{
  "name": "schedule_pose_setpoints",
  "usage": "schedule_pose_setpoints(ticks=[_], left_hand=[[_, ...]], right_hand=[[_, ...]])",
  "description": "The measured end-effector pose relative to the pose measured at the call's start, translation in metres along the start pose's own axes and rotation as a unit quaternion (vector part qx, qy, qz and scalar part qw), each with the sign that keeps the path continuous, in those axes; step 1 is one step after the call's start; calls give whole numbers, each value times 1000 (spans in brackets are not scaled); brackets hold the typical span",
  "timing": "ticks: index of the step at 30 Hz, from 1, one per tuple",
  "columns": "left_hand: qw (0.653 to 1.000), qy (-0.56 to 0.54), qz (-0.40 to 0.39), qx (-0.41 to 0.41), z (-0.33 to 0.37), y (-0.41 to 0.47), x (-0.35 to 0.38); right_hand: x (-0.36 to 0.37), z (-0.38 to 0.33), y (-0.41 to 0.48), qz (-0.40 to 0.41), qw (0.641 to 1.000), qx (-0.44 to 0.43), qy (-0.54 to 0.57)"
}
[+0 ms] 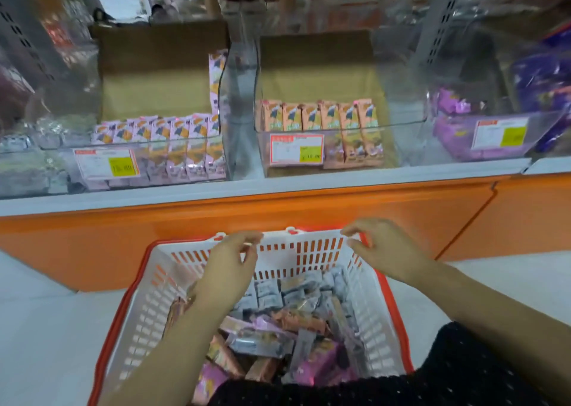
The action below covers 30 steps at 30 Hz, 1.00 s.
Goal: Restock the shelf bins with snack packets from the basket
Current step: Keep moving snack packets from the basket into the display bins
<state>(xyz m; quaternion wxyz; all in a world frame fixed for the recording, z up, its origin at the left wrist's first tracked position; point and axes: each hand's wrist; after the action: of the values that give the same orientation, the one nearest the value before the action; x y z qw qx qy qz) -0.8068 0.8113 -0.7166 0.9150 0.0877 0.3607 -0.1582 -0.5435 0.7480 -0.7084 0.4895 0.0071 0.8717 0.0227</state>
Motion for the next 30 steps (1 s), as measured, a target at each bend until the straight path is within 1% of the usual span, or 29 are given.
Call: schedule_pose_setpoints(ticks=[2, 4, 6, 8, 10, 11, 14, 16, 19, 21, 23, 26, 28, 30], left_hand=[[996, 44, -76, -26, -23, -2, 17], [981, 85, -172, -44, -38, -4, 34], [957, 109, -262, -54, -49, -4, 50], [931, 130, -333, -70, -55, -4, 63], [906, 152, -387, -85, -58, -1, 75], [897, 163, -402, -85, -58, 0, 80], [891, 199, -402, -69, -57, 3, 91], [891, 210, -398, -60, -53, 4, 92], [899, 183, -396, -44, -46, 8, 82], [912, 150, -380, -44, -37, 12, 66], [930, 105, -349, -44, -22, 14, 47], [957, 53, -284, -14, 10, 13, 16], [973, 11, -229, 5, 34, 9, -3], [982, -33, -187, 19, 59, 1, -21]], right_hand=[[21, 22, -1, -69, 996, 51, -28], [37, 33, -2, -101, 991, 62, -64], [45, 36, -1, -108, 990, 57, -73], [47, 36, 1, -112, 990, 53, -72], [45, 37, 4, -107, 990, 58, -68], [44, 37, 4, -106, 990, 59, -65], [41, 35, 3, -117, 990, 55, -55], [33, 29, 4, -144, 987, 68, -19], [3, 10, 11, -214, 964, 129, 89], [-23, -6, 16, -237, 955, 140, 107], [-47, -20, 21, -235, 953, 141, 125], [-74, -41, 22, -229, 943, 162, 180], [-89, -57, 18, -219, 949, 170, 153], [-100, -71, 13, -187, 961, 175, 102]])
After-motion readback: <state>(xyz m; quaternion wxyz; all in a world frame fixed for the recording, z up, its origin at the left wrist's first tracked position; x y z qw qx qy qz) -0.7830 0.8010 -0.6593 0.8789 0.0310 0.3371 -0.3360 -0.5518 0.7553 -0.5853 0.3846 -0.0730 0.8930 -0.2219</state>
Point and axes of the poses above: each hand's wrist, its own y-axis towards the middle knuckle, its own x-axis out of the palm, z = x × y, and after that the axes turned 2 degrees about -z, right-handed
